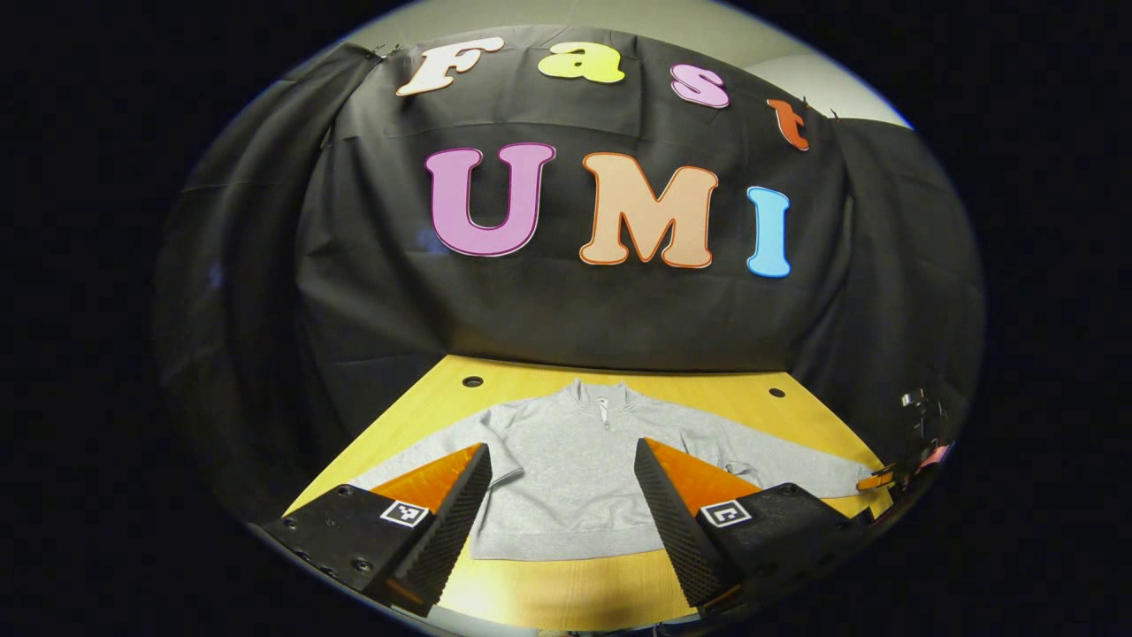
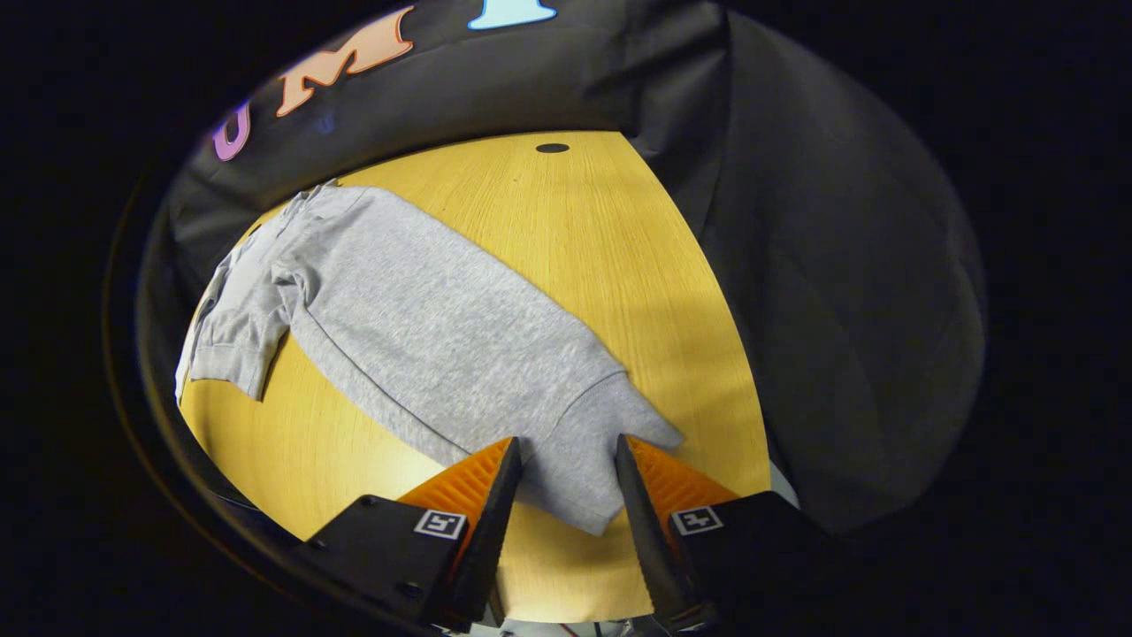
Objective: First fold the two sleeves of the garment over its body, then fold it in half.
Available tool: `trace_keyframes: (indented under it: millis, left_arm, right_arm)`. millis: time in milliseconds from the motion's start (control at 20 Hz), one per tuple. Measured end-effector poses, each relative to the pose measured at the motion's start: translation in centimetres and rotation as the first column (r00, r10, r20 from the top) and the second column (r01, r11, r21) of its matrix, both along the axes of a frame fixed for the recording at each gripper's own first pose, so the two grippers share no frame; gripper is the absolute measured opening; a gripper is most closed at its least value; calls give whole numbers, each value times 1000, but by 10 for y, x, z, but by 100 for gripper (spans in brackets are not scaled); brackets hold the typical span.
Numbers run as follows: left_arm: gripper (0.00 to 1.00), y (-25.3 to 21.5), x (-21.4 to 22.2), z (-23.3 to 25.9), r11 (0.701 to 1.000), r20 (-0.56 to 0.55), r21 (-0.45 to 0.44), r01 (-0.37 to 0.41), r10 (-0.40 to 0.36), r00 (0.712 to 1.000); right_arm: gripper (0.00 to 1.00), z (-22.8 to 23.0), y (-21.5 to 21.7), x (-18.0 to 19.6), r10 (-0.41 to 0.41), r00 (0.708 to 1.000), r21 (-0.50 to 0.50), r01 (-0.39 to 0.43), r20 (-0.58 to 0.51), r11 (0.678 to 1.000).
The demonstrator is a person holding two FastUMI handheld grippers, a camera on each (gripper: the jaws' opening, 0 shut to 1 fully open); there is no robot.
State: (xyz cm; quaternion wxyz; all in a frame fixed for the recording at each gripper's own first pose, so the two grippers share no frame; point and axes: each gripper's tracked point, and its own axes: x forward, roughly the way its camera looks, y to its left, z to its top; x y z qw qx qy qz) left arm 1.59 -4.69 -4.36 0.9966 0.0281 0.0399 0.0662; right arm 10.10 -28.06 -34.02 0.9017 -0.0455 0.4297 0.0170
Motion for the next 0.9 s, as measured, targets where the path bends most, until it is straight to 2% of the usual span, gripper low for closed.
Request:
trace_keyframes:
  millis: [100,150,250,300,650,750,900]
  left_arm:
    - [95,-3,-1,-4,1000,0,-17,0,0,1000]
    - [95,-4,-1,-5,1000,0,-26,-1,1,1000]
    - [95,-5,-1,-7,999,-1,-38,-5,5,1000]
    - [95,-6,-1,-7,999,0,-39,-7,7,1000]
    - [95,-5,-2,-1,1000,22,-27,0,1,1000]
    - [95,-5,-1,1,1000,26,-24,13,-12,1000]
    - [95,-4,1,3,999,37,-15,47,-47,998]
  right_arm:
    - [55,0,4,0,8,1000,8,-8,-9,1000]
    - [53,0,6,1,9,1000,17,-9,-9,1000]
    - [23,2,4,1,-5,1000,38,6,-7,999]
    - [17,2,3,1,-14,1000,48,14,-10,999]
    - [15,21,3,-1,-29,998,42,27,48,999]
    - [7,34,7,-2,-48,995,49,44,82,998]
    - [7,54,14,-9,-62,989,59,55,131,997]
